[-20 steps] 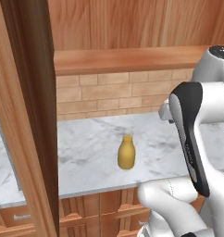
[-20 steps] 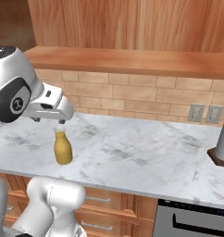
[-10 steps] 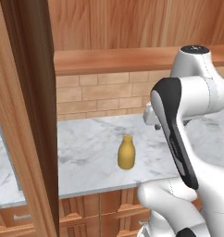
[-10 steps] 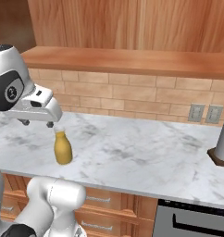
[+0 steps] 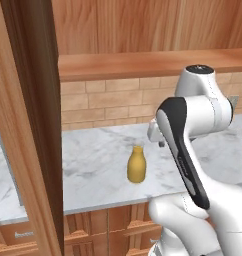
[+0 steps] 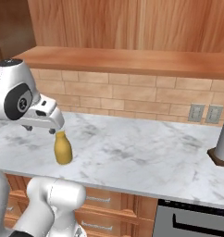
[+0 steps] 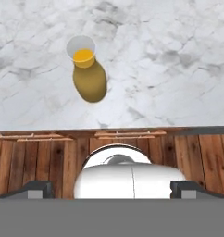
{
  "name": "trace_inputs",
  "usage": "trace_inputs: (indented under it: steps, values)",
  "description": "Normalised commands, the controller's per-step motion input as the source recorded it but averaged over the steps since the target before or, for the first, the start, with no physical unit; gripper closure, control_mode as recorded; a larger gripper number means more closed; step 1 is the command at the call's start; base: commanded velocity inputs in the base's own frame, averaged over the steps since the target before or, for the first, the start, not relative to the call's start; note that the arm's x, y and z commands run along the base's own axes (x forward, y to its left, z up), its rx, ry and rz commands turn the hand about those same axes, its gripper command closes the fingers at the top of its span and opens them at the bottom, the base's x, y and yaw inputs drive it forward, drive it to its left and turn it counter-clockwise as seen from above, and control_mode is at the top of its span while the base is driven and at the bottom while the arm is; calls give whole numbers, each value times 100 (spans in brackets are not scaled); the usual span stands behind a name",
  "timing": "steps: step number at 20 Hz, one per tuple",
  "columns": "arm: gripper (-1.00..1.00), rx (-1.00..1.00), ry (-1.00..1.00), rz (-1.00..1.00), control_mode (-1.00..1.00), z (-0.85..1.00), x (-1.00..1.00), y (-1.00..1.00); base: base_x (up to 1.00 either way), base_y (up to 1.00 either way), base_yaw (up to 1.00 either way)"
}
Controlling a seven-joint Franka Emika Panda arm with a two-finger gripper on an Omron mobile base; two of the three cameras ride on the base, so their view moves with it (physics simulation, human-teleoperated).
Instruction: There is a tray on the dining counter. Grab the cup, mug, and pitcher and place them on the tray. The pitcher may be placed next to the tray if it cannot fit the tray.
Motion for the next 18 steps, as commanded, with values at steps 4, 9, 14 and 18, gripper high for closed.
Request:
trace_inputs:
  steps: [4, 9, 14, 18]
  values:
    - [-100, 0, 0, 0, -100, -11, 28, 21, 0, 0, 0]
    - [-100, 1, 0, 0, -100, 0, 34, 16, 0, 0, 0]
    - [-100, 1, 3, 0, -100, -2, 23, 17, 0, 0, 0]
    - [-100, 3, 13, 0, -100, 0, 16, 11, 0, 0, 0]
